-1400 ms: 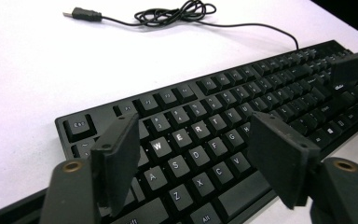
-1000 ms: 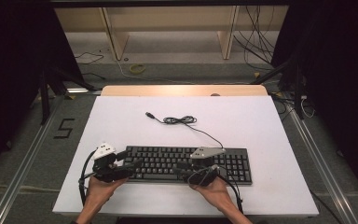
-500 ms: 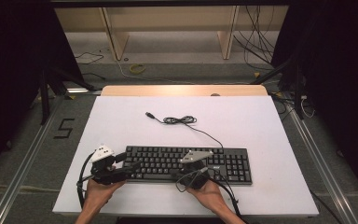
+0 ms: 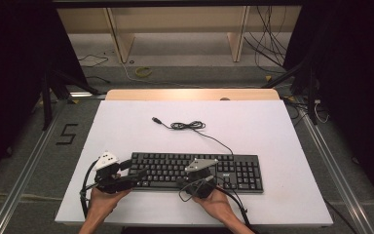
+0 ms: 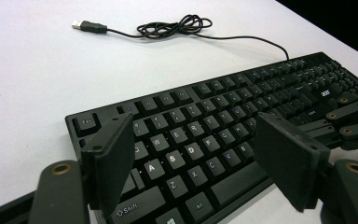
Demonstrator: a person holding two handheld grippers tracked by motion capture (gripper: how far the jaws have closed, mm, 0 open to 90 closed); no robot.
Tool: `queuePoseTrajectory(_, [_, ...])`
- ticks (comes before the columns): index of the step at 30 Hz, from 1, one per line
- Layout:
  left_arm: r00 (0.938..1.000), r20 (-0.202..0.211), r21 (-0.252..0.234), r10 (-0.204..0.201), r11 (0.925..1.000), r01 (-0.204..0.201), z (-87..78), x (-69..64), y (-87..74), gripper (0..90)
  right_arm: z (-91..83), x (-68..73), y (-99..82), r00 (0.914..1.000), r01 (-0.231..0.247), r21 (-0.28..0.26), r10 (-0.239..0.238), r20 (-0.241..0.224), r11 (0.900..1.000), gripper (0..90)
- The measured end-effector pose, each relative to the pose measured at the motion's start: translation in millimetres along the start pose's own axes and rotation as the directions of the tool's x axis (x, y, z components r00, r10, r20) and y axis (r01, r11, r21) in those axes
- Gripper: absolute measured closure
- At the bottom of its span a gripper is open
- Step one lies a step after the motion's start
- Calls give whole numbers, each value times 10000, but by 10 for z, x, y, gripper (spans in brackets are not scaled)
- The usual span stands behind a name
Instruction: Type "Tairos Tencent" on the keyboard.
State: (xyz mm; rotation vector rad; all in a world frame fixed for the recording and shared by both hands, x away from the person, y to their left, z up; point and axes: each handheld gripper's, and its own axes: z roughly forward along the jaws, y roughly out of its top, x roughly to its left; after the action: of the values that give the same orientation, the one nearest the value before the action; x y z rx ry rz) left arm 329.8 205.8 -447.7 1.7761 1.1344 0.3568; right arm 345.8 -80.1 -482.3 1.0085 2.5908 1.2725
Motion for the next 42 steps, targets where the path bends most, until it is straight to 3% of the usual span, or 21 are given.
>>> queuePoseTrajectory(7, [10000,-15,9,-3,10000,3,3,4,0,285,27,26,-25,9992,322,75,-324,253,9995,900])
queuePoseTrajectory(17, [10000,-61,22,-29,10000,29,12,22,-4,284,-20,-4,-12,9999,-42,-176,44,90,9998,896])
queuePoseTrajectory(24, [9999,-111,47,-17,10000,18,17,24,-5,285,-168,-86,36,9993,-377,-848,376,-24,9957,820])
queuePoseTrajectory(29, [9999,-163,116,-44,9999,46,26,21,-10,287,-214,-136,68,9985,-531,-990,539,50,9937,776])
queuePoseTrajectory(36, [9997,-247,225,-75,9997,81,28,36,-14,294,-178,-182,142,9973,-724,-1061,731,29,9917,701])
queuePoseTrajectory(42, [9988,-478,407,-94,9991,114,24,59,-25,341,-108,-179,249,9970,-776,-1006,775,-47,9919,581])
